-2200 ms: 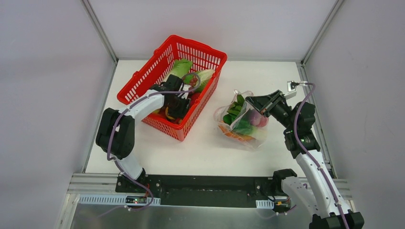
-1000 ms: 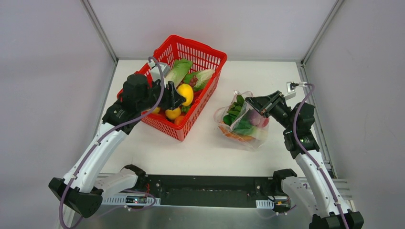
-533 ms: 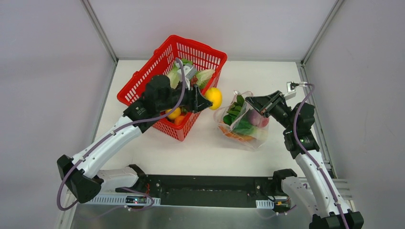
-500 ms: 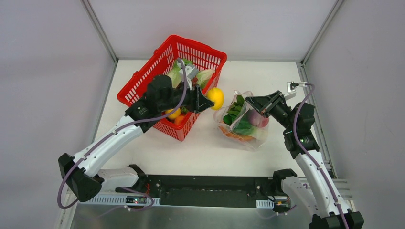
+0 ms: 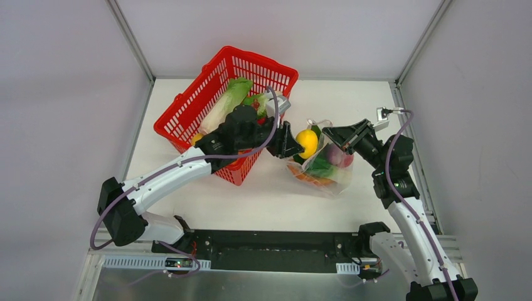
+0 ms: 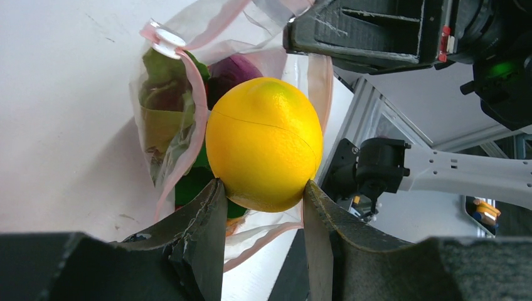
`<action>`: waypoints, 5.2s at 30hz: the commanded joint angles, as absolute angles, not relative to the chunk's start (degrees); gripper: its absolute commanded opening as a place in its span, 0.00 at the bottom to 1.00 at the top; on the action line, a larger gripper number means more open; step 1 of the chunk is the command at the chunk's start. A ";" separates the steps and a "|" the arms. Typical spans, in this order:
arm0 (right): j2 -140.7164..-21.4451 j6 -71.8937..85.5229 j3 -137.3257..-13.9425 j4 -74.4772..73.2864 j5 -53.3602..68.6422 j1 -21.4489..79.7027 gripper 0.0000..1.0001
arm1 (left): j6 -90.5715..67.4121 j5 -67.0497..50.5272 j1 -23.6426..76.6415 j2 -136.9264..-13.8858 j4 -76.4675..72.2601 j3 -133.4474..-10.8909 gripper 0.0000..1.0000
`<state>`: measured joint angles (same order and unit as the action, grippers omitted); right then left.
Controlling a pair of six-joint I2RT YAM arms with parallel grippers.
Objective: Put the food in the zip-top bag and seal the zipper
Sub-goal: Place the fake fruit in the zipper food storage bag, then pick up the fake fruit from the bin.
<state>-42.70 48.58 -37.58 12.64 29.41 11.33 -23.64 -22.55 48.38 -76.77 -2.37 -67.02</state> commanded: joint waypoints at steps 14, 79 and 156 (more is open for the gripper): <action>-40.71 49.66 -38.07 19.39 30.05 11.07 0.00 | -26.34 -19.88 51.34 -82.19 3.49 -75.44 0.37; -36.83 46.96 -35.94 21.12 27.36 11.08 0.00 | -14.74 6.99 39.29 -59.85 21.34 -64.62 0.99; -37.11 47.94 -34.30 21.09 27.36 11.07 0.00 | -23.27 2.54 26.10 -65.63 22.16 -58.91 0.32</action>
<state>-38.09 47.40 -34.04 16.12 27.27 11.33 -26.26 7.35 26.17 -69.95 23.29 -59.99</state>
